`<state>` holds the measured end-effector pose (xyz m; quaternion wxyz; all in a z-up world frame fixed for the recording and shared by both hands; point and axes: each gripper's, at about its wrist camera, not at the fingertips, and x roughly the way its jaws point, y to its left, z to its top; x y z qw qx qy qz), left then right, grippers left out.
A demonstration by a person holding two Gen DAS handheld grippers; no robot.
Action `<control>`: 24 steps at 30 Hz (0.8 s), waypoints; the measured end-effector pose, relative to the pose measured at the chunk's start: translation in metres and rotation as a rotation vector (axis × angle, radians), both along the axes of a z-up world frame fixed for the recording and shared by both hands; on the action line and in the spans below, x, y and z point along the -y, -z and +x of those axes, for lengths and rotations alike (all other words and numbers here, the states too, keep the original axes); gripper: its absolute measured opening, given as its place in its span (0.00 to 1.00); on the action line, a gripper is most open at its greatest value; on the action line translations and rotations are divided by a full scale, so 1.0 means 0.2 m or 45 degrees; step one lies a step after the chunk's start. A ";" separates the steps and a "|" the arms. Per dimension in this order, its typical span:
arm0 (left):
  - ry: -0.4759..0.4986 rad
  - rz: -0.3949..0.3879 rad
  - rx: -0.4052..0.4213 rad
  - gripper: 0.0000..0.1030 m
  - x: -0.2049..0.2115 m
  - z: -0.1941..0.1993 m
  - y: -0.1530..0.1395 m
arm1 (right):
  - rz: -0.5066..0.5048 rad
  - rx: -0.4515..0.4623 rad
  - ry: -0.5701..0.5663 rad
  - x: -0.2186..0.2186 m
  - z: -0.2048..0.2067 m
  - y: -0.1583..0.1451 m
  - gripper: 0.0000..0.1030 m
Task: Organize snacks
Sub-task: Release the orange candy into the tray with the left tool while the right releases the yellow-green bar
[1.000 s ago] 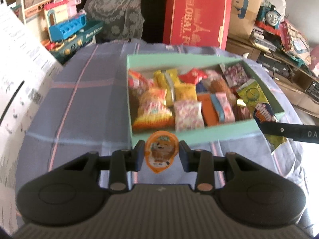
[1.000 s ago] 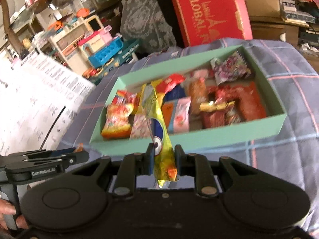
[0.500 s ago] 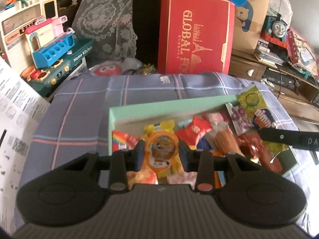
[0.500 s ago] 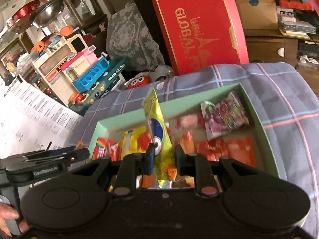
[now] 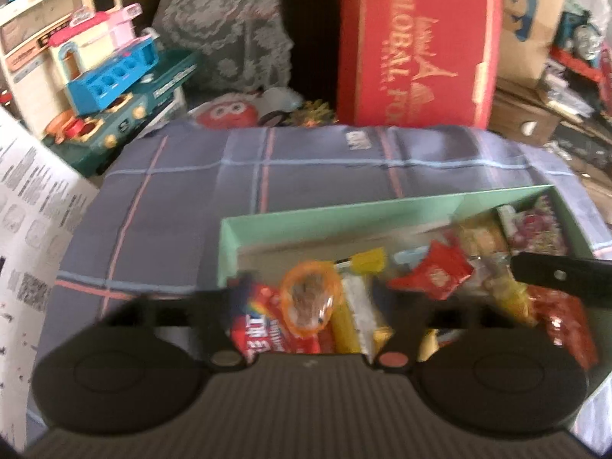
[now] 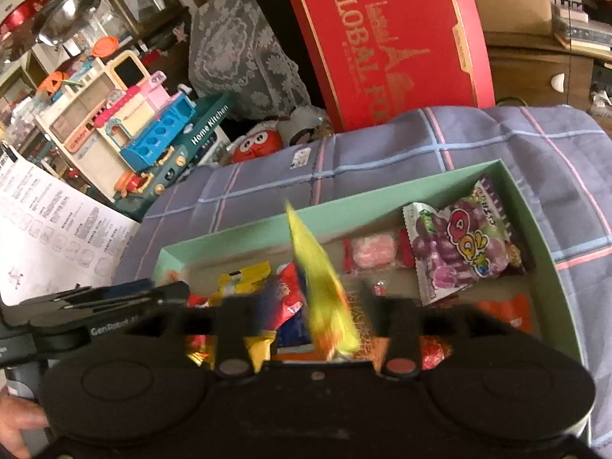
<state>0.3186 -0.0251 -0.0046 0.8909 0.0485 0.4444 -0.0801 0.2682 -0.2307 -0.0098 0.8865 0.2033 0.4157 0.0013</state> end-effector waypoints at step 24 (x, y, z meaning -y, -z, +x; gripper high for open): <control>-0.027 -0.039 0.005 1.00 -0.04 -0.47 -0.16 | -0.162 0.004 -0.031 -0.11 -0.38 -0.17 1.00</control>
